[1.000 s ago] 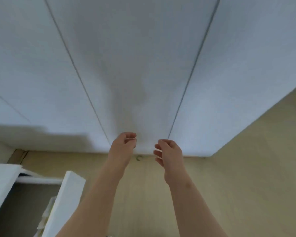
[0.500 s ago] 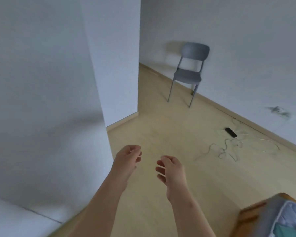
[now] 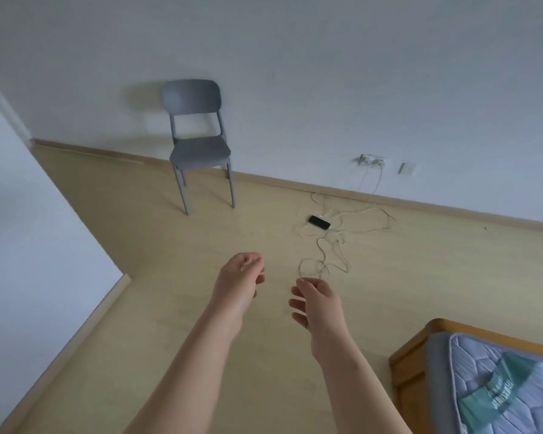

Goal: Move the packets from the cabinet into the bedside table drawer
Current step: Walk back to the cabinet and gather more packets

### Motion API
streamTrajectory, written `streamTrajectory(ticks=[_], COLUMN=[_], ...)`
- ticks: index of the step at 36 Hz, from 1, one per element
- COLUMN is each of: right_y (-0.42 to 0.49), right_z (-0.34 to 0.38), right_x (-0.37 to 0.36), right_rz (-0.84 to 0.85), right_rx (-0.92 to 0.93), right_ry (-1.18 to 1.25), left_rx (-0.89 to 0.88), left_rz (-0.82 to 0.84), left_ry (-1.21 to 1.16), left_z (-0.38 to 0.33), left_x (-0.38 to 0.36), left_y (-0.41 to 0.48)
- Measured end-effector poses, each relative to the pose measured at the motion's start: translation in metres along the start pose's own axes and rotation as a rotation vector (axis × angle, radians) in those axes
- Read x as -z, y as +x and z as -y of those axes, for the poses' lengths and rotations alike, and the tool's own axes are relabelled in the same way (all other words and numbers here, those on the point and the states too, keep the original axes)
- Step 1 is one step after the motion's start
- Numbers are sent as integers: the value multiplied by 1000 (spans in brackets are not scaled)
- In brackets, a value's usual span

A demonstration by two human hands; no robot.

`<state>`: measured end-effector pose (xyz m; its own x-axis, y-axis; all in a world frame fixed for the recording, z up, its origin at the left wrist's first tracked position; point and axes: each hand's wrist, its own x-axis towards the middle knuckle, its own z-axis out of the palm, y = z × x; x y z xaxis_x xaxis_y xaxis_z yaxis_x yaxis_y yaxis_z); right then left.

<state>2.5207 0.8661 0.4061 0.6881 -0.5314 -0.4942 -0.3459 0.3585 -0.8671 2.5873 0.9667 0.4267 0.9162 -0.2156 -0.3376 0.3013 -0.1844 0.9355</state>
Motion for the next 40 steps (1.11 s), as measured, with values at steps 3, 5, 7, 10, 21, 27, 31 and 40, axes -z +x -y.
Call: streamTrajectory(ticks=[3, 5, 7, 10, 21, 27, 31, 40], right_y=[36, 65, 96, 146, 315, 386, 445, 563], right_z=[18, 29, 42, 65, 201, 245, 274, 370], right_x=[18, 34, 51, 81, 223, 300, 357, 498], right_rz=[-86, -145, -186, -234, -388, -501, -597, -802], right_rx=[-22, -36, -43, -36, 86, 80, 100, 147], right_ry=[57, 97, 121, 164, 223, 284, 324, 391], left_rx=[25, 42, 49, 34, -45, -40, -77, -121], left_rz=[82, 132, 180, 257, 439, 525, 637, 859], left_ry=[40, 61, 84, 117, 163, 183, 202, 297], left_z=[-11, -15, -24, -40, -136, -167, -192, -252], left_x=[-38, -67, -99, -155, -375, -484, -573, -787], left_y=[40, 67, 94, 133, 258, 321, 366, 445])
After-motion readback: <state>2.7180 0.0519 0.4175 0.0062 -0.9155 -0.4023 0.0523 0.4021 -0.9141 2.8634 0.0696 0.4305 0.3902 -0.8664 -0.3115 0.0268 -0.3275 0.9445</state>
